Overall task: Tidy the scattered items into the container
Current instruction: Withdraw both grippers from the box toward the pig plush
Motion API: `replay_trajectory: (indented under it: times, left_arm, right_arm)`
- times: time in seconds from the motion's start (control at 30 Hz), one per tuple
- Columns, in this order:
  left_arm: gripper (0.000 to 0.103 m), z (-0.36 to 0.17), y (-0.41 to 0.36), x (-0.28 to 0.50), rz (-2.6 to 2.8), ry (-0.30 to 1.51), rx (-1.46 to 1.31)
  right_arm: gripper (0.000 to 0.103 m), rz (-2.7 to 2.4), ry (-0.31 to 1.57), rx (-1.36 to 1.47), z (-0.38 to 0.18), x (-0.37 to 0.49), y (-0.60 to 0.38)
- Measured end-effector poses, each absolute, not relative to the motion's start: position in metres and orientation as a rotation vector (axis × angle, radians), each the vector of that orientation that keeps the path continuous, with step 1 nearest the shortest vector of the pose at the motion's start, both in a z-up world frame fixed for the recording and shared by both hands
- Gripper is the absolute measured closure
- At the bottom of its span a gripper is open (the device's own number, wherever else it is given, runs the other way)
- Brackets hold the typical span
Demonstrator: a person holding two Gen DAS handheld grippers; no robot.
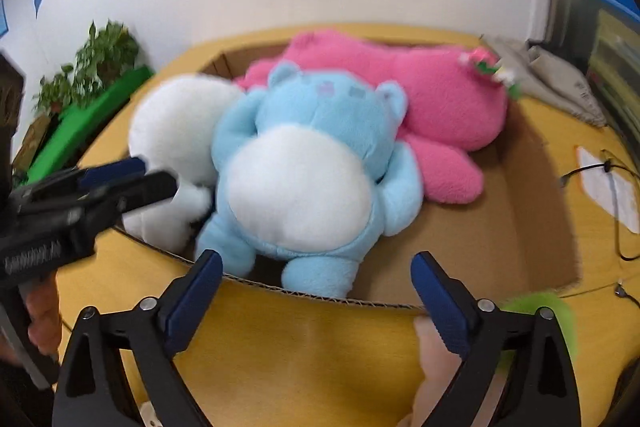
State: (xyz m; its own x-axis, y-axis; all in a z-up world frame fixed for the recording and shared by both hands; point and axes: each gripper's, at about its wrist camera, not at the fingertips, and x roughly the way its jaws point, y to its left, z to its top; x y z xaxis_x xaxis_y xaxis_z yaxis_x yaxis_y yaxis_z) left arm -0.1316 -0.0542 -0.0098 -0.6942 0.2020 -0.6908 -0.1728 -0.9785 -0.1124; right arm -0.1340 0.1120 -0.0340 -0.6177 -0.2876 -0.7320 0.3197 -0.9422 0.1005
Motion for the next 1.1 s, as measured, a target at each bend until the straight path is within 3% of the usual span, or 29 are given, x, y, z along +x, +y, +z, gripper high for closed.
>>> replay_trajectory:
  times: [0.03, 0.2, 0.6, 1.1]
  left_arm:
    - [0.024, -0.003, -0.05, -0.122, 2.747, -0.026, -1.085]
    - [0.024, 0.018, -0.031, -0.083, 2.868, 0.07, -0.955]
    - [0.024, 0.023, -0.034, -0.047, 2.879, -0.096, -0.934]
    - [0.024, 0.02, -0.028, -0.039, 2.849, -0.085, -0.981]
  right_arm:
    - [0.0, -2.586, 0.07, 1.109, -0.027, -0.129, 0.113]
    - [0.0, -2.632, 0.123, 1.005, -0.006, -0.104, 0.115]
    - [0.0, -2.683, 0.186, 0.959, 0.007, -0.072, 0.124]
    - [0.0, -2.725, 0.161, 0.948, 0.013, -0.055, 0.141]
